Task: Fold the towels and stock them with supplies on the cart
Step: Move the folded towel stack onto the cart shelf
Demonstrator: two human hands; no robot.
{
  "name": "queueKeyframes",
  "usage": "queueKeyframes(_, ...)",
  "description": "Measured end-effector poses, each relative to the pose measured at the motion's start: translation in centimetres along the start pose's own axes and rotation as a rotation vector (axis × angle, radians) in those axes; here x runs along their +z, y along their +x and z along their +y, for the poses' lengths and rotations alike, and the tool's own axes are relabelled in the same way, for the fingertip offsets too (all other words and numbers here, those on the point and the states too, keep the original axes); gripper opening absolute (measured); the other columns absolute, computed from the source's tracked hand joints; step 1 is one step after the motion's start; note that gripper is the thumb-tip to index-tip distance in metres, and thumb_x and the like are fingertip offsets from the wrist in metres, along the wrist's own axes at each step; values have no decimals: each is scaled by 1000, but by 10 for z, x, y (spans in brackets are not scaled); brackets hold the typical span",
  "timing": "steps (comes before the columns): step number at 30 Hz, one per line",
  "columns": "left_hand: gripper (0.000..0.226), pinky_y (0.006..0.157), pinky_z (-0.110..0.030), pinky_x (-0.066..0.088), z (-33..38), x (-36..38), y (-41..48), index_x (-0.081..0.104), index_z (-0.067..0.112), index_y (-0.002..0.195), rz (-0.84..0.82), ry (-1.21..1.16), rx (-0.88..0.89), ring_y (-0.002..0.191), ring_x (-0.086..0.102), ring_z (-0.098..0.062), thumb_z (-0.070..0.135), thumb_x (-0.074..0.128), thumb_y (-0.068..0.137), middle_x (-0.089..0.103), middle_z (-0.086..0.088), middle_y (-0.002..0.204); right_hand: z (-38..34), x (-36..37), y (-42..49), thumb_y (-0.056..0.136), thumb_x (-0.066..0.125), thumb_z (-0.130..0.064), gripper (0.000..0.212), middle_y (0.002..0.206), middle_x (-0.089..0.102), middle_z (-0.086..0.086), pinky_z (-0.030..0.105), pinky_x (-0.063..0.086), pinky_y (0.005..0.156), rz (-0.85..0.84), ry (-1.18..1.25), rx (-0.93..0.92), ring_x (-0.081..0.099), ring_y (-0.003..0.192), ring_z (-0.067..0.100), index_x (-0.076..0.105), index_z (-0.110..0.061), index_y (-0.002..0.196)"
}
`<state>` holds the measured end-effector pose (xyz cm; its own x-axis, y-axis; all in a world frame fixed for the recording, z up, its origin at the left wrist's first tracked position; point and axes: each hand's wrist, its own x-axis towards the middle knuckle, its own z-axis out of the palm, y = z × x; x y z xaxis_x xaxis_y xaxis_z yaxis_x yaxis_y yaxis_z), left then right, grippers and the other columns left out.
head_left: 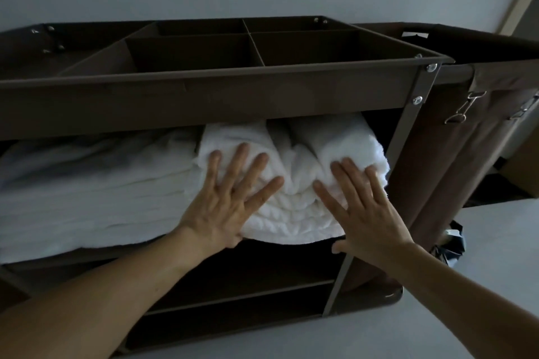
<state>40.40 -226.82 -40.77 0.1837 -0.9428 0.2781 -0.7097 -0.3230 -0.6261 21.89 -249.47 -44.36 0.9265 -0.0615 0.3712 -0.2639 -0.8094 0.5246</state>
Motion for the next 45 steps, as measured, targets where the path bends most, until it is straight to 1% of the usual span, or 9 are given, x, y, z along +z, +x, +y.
queueKeyframes(4,146,104,-78,24,0,26,-18,5,31,158,13,-21,-1,145,14,-54,64,88,43,3,-20,163,-1,25,-12,46,91,-60,146,164,3,28,57,2,123,10,-115,-1,6,152,44,9,-21,161)
queueKeyframes(8,125,88,-63,47,-6,25,-12,15,24,155,90,-138,-160,124,48,-51,71,73,55,34,-33,149,1,36,0,92,53,-21,76,152,33,25,52,25,116,343,-131,84,34,143,39,19,-20,159)
queueKeyframes(12,132,77,-50,49,-14,5,5,25,9,153,51,-163,-259,99,57,-42,65,83,48,55,-30,125,-1,22,23,82,65,-36,91,128,45,20,47,40,89,377,-57,229,48,117,37,22,-8,157)
queueKeyframes(16,131,87,-49,45,-25,-14,37,32,11,152,24,-169,-393,102,54,-37,70,79,45,57,-19,119,7,-4,61,73,65,-18,83,118,52,23,46,39,80,394,-39,365,51,99,39,35,-1,149)
queueKeyframes(26,119,82,-46,50,17,26,25,48,3,143,-86,-284,-423,96,58,-37,63,84,46,59,-20,120,-3,14,64,78,69,-24,68,121,55,18,48,39,99,-37,-109,321,54,106,36,47,-6,140)
queueKeyframes(33,107,91,-43,28,-15,20,51,58,10,123,83,-228,-436,98,53,-33,71,79,38,57,-14,110,21,0,93,73,68,-7,49,134,46,35,59,16,118,37,-29,317,36,131,49,54,8,118)
queueKeyframes(39,106,118,-64,12,10,45,32,47,5,125,-56,-333,-433,144,19,-52,72,77,48,28,-30,153,-1,19,76,83,62,-11,60,132,46,42,58,25,117,-113,-4,368,42,131,55,42,13,135)
queueKeyframes(42,114,114,-62,28,7,48,25,44,6,136,-106,-315,-383,137,35,-53,69,79,48,32,-34,151,-4,18,74,83,59,-16,74,128,47,40,58,29,112,-135,-32,406,47,123,52,32,11,146)
queueKeyframes(45,131,115,-55,26,-3,46,20,3,7,151,-127,-231,-322,136,37,-48,72,72,61,30,-31,153,2,15,75,80,57,-18,75,120,53,36,54,36,101,-152,-76,422,54,111,47,33,13,145)
